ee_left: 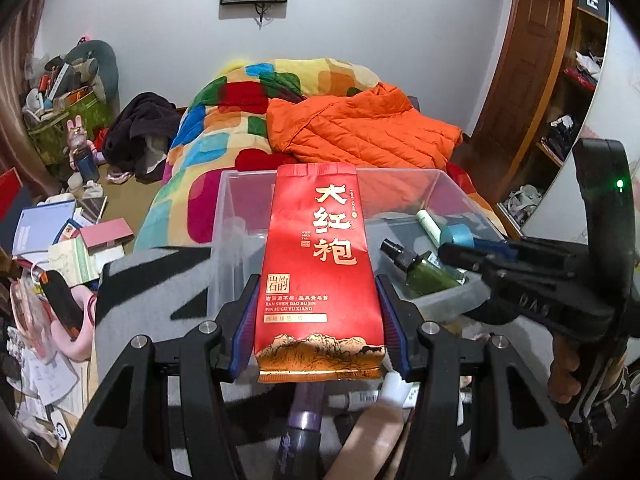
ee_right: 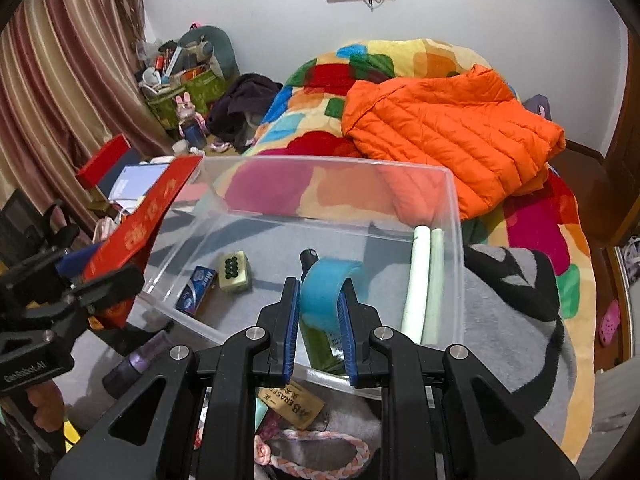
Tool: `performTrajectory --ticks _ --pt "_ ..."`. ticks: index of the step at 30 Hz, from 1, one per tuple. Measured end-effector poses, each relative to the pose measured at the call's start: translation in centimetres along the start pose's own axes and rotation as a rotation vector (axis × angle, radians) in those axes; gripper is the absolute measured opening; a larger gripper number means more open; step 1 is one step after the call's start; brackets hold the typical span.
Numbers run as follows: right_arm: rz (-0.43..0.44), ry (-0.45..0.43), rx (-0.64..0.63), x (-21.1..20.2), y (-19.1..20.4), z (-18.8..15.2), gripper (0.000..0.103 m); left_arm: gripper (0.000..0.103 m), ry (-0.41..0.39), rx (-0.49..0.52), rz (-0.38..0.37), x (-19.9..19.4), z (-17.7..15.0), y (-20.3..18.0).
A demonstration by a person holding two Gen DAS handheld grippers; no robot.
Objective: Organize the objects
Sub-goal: 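Drop the tape roll into the box with the right tool while the left drops the tea bag, then grasp the white pen with the right tool while the left grasps the purple bottle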
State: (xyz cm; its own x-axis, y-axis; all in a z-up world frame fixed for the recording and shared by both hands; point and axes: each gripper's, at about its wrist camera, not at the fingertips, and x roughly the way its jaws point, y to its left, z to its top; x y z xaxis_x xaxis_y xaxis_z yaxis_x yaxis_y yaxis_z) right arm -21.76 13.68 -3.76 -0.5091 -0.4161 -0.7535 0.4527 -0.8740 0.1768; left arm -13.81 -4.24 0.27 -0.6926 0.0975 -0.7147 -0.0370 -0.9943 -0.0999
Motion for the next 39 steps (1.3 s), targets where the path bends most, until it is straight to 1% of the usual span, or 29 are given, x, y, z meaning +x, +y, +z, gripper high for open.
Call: performTrajectory --ticks 6,9,12,14,17,23,29,34,39 --pt "0.004 0.017 -0.029 0.4 0.6 -0.1 0.017 0.054 0.005 0.039 0.003 0.5 0.4 -0.8" --pt "0.016 0.027 -0.022 0.3 0.4 -0.1 0.019 0.054 0.005 0.046 0.009 0.5 0.3 -1.1" --pt "0.036 0.034 -0.005 0.0 0.0 -0.1 0.025 0.056 0.007 0.043 0.003 0.3 0.3 -0.9" --pt "0.046 0.035 0.002 -0.4 -0.2 -0.2 0.034 0.057 0.003 0.041 0.003 0.0 0.3 -0.8" --pt "0.042 0.023 0.001 -1.2 -0.1 -0.3 0.041 0.06 -0.011 0.035 0.002 -0.5 0.4 -0.7" --pt "0.052 -0.004 -0.012 -3.3 0.0 -1.0 0.045 0.062 -0.04 0.04 0.005 -2.1 0.1 -0.7" --pt "0.048 -0.034 -0.044 -5.6 0.3 -2.4 0.054 0.068 -0.046 0.061 -0.004 -3.7 -1.6 -0.9" --pt "0.031 -0.036 -0.079 -6.9 0.6 -4.2 0.056 0.07 -0.019 0.075 -0.008 -4.0 -3.6 -1.4" --pt "0.043 0.008 -0.098 -6.9 0.6 -6.6 0.056 0.07 0.03 0.076 -0.026 -3.7 -5.9 -1.7"
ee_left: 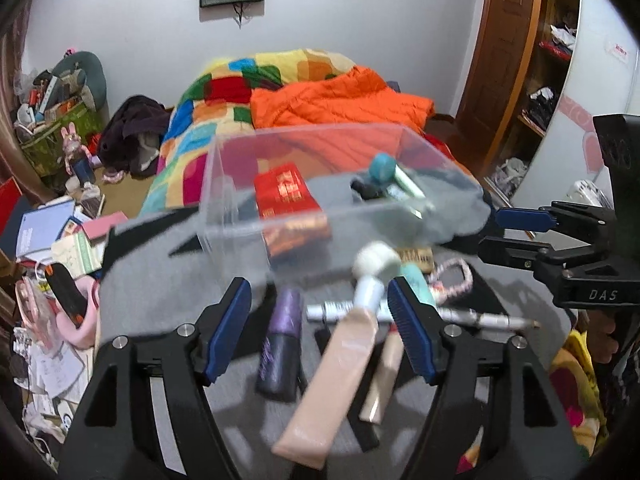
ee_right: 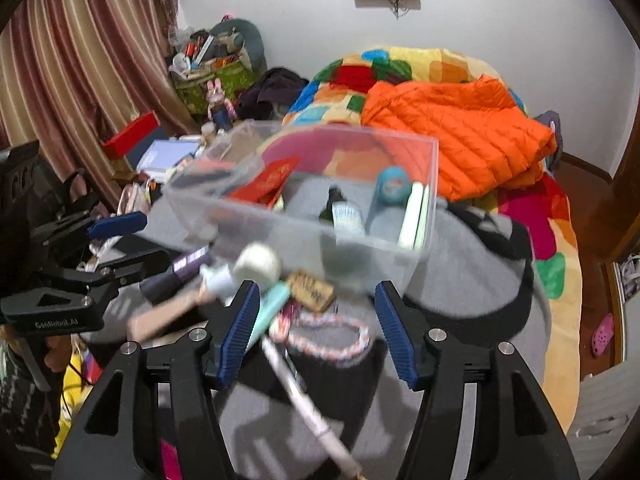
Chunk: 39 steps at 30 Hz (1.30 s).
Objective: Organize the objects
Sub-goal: 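Grasp the white pen with the right tool while the left grasps the purple bottle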
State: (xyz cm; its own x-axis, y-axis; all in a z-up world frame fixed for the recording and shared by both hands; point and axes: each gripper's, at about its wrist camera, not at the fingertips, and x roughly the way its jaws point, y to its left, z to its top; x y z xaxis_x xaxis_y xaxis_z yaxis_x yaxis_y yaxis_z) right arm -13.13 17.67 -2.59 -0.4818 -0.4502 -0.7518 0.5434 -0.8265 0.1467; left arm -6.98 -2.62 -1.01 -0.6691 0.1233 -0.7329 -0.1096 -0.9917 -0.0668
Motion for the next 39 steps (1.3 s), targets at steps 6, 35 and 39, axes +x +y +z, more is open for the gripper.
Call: performTrajectory --ticks 6,35,39 --pt "-0.016 0.061 -0.02 0.9 0.4 -3.5 0.056 0.07 0.046 0.017 0.016 0.2 -3.2 -0.4" --pt "-0.022 0.111 -0.147 0.4 2.6 -7.4 0.025 0.026 0.09 -0.134 0.029 2.2 -5.3 3.3" --pt "-0.055 0.105 -0.144 1.7 2.9 -6.5 0.028 0.026 0.083 -0.131 0.039 1.5 -5.7 3.1"
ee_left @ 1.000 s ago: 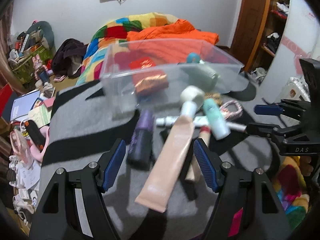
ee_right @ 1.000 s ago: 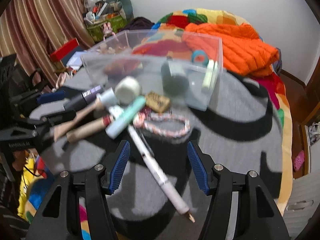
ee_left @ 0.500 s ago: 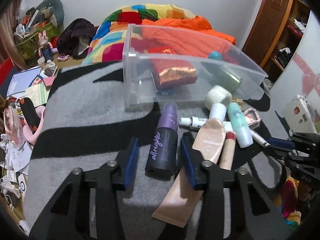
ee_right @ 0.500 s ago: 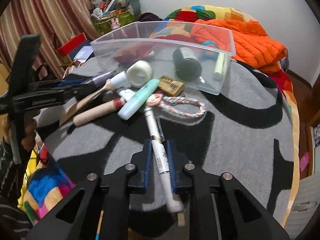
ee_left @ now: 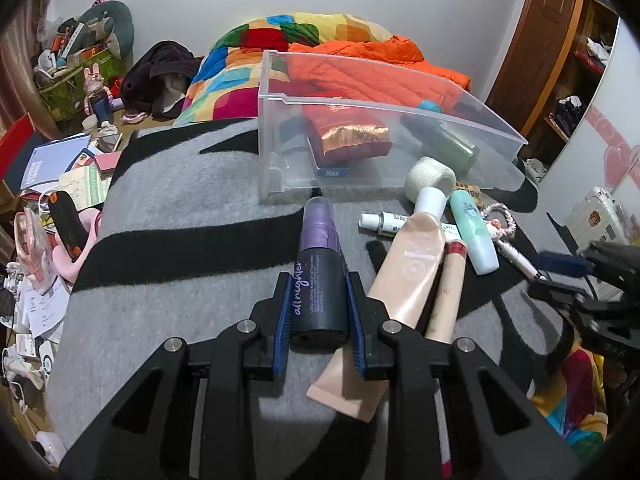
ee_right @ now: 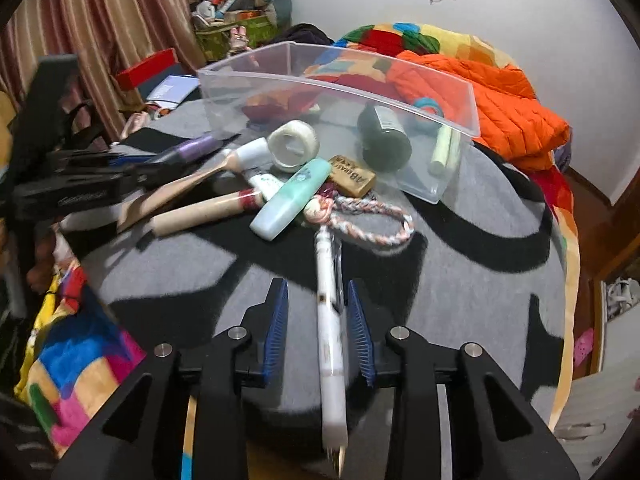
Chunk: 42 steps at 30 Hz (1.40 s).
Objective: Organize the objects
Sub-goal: 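Grasp the white pen with the right tool while the left grasps the purple bottle, then carry the white pen toward the box with the right tool while the left carries the purple bottle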
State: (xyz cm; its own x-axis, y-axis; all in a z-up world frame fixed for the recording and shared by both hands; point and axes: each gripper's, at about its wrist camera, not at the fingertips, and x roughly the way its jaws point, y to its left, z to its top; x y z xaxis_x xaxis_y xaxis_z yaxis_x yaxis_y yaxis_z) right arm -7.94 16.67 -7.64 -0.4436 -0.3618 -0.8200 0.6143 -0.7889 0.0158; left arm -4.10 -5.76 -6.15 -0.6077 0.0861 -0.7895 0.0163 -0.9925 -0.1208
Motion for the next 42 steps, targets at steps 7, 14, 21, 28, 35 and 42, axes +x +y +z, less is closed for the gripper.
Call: performTrajectory --ticks 7,14,21,28,35,42 --pt "-0.001 0.0 0.054 0.9 -0.6 0.2 0.014 0.026 -0.059 0.007 0.008 -2.4 0.1 -0.3" --pt "0.058 -0.03 0.082 -1.4 -0.8 -0.4 0.013 0.025 -0.11 0.014 -0.004 -3.9 1.1 -0.8" --pt "0.073 -0.144 0.135 -4.9 -2.2 1.6 0.013 0.025 -0.169 0.02 -0.018 -5.2 2.3 -1.3" --pt "0.046 -0.25 0.18 -6.4 -3.6 4.3 0.013 0.025 -0.233 0.022 -0.024 -6.5 4.0 -1.6" --pt "0.021 -0.351 0.217 -8.5 -5.0 7.7 0.013 0.025 -0.311 0.007 0.006 -8.3 6.4 -1.5" --pt "-0.046 -0.418 0.218 -9.4 -5.7 10.9 0.013 0.025 -0.351 -0.033 0.01 -8.5 9.2 -0.4"
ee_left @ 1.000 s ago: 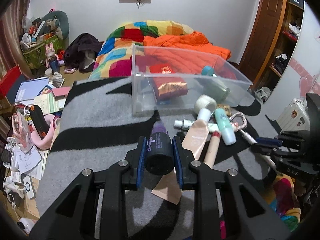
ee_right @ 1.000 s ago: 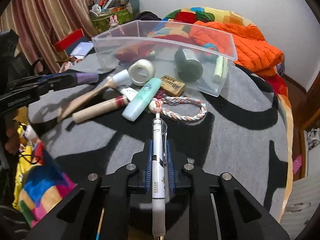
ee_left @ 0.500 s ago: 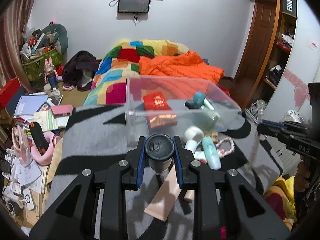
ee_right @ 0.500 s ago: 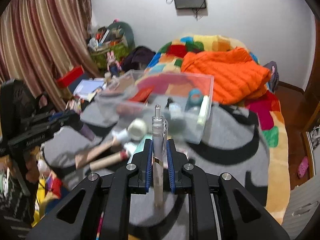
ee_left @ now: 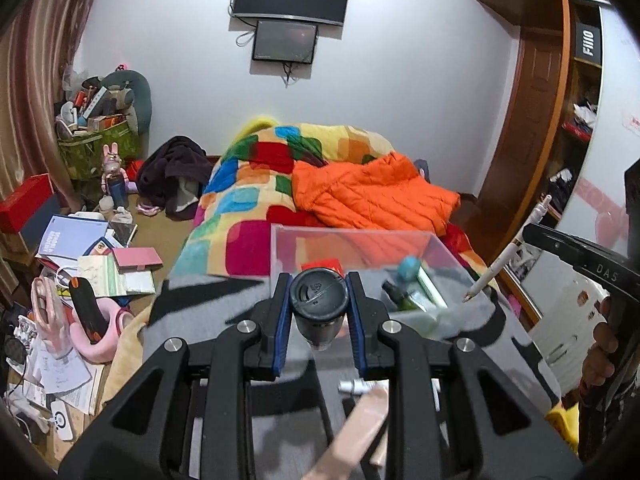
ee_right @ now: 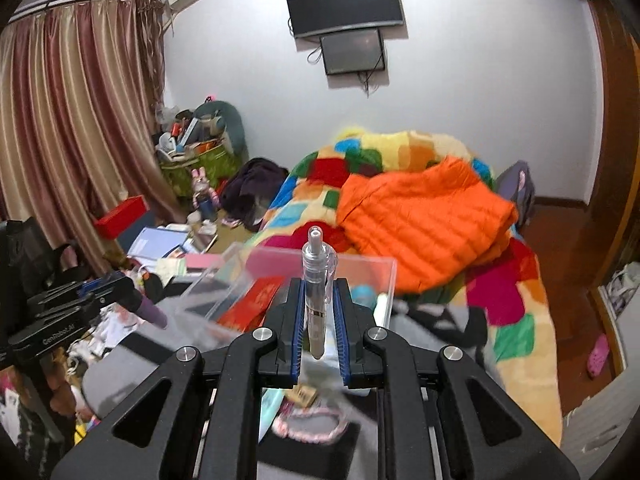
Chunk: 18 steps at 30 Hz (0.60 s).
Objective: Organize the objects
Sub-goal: 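Carry the white pen toward the box with the right tool while the left carries the purple bottle, then open the right tool over the box while the left opens to drop the purple bottle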
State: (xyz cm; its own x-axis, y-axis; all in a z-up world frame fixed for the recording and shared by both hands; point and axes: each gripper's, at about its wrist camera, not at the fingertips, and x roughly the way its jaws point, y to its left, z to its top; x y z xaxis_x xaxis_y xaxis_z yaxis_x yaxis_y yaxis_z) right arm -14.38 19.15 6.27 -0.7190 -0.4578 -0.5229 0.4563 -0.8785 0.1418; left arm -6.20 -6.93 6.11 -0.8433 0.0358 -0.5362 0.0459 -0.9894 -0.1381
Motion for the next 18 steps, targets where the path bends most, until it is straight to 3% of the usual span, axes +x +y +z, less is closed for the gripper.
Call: performTrajectory --ticks 10,18 --pt "-0.17 0.074 -0.159 5.3 2.2 -0.7 0.013 0.025 0.05 -0.038 0.028 5.2 1.2 1.2" --pt "-0.194 0.155 -0.263 9.2 4.4 -2.2 0.013 0.025 0.139 0.003 0.046 9.2 -0.2 0.5"
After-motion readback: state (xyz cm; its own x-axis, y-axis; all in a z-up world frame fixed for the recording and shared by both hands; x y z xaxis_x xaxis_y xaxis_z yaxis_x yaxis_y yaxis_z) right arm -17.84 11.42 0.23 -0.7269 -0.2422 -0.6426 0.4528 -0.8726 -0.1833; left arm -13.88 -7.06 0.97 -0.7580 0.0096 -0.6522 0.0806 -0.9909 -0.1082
